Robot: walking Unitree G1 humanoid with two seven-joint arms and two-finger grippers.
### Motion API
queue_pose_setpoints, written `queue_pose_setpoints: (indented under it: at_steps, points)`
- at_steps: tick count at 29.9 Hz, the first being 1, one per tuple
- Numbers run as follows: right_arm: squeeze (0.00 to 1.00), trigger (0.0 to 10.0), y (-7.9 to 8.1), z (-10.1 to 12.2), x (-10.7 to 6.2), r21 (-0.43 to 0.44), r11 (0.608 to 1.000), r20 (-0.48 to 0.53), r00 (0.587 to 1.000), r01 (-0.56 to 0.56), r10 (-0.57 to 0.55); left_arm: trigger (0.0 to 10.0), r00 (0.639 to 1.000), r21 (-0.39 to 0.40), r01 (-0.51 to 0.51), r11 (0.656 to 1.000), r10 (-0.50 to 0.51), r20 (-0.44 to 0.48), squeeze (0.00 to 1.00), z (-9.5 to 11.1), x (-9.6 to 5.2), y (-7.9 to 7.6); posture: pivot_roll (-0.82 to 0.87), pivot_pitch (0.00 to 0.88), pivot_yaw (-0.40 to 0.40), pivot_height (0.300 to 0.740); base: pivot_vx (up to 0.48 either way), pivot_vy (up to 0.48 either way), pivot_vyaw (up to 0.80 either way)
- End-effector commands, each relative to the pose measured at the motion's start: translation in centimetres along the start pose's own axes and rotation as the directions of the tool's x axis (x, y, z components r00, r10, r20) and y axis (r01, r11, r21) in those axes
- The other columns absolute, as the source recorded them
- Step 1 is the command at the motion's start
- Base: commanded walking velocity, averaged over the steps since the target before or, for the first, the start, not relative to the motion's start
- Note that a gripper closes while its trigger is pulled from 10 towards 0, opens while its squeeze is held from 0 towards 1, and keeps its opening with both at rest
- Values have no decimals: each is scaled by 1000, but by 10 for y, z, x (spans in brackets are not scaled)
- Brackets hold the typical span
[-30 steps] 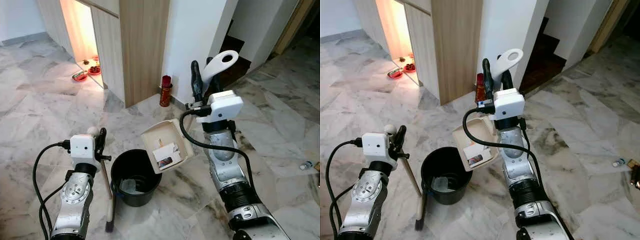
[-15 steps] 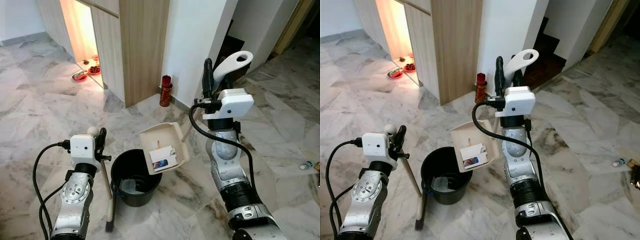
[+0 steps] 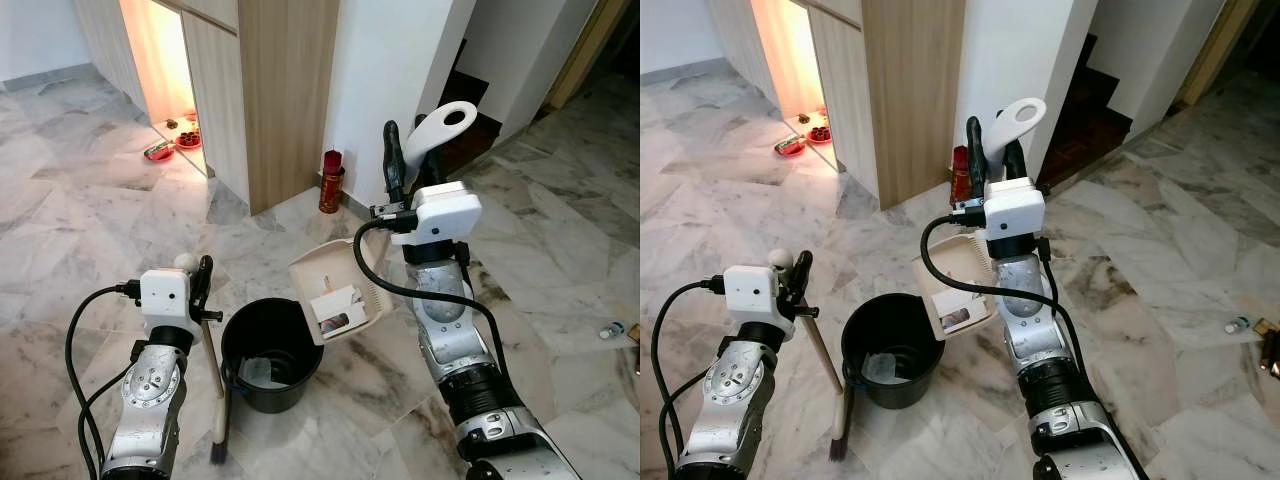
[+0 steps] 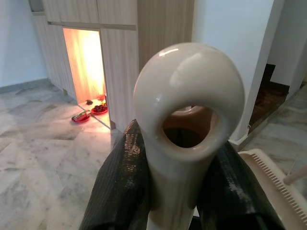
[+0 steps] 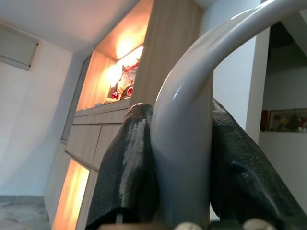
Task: Sweep floor
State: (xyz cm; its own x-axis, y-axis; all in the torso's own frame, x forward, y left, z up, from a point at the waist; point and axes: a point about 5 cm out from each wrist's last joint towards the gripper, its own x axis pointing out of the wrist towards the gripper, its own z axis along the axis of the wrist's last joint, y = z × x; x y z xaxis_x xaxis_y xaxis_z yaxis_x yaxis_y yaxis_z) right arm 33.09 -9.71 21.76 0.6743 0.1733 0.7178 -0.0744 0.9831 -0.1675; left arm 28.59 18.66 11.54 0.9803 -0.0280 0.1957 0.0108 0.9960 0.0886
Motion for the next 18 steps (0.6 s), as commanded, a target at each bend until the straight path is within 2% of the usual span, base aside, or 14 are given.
queue_pose_setpoints:
  at_steps: [1,7,12,18]
  points:
    - [0,10000,-5,9,8,6,1000,55,998,17,-18,10000,997,-35,28,999,-26,70,0,13,6,-9,91,0,-114,740,0,0,0]
    - [0,10000,-6,7,8,21,999,40,999,29,-30,10000,997,-37,28,999,-25,71,0,14,6,-9,90,0,-115,740,0,0,0]
    - [0,10000,1,-2,7,63,998,-48,999,-6,9,10000,997,-42,28,999,-25,71,0,14,6,-9,91,0,-116,740,0,0,0]
    - [0,10000,1,0,8,63,998,-29,1000,-4,6,10000,997,-42,27,999,-24,74,0,14,6,-9,91,0,-117,740,0,0,0]
